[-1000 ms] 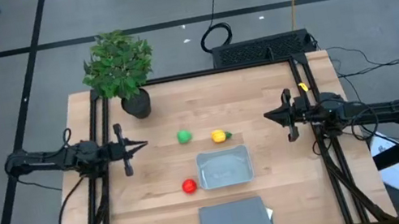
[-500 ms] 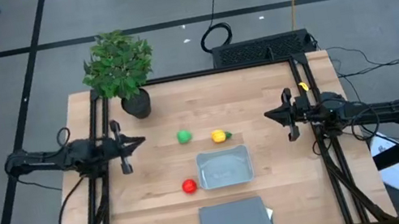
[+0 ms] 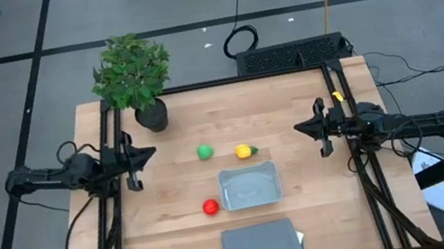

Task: Pick and placing Produce into tupperware
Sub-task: Put the green pear into the gray bin

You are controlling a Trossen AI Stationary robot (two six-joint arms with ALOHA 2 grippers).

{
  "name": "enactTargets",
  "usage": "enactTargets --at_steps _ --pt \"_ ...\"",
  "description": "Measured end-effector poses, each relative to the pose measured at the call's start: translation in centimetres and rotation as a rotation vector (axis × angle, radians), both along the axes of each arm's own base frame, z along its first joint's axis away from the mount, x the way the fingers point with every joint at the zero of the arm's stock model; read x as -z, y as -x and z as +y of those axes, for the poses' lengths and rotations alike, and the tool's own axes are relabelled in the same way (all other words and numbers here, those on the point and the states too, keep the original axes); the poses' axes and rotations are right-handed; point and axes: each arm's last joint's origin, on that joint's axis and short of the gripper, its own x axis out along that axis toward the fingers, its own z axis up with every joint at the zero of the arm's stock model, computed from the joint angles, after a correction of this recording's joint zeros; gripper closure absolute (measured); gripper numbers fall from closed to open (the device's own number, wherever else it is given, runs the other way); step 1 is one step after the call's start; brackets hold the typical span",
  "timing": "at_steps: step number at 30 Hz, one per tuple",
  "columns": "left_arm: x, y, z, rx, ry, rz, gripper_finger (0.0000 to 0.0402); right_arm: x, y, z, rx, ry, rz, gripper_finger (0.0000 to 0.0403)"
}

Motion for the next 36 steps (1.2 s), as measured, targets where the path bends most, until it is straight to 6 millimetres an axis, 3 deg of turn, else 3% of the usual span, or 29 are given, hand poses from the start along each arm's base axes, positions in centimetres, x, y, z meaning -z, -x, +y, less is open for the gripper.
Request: enactTargets --at_steps 15,36 --pt "2.8 -2.3 0.2 -0.185 0.059 0.285 0.04 0.4 -0.3 -0.1 -0.001 -0.017 0.039 0.0403" --pt "2.6 -2.5 0.2 -0.189 0.09 0.256 0.04 0.4 -0.3 -0.1 0.0 -0.014 0.039 0.0403"
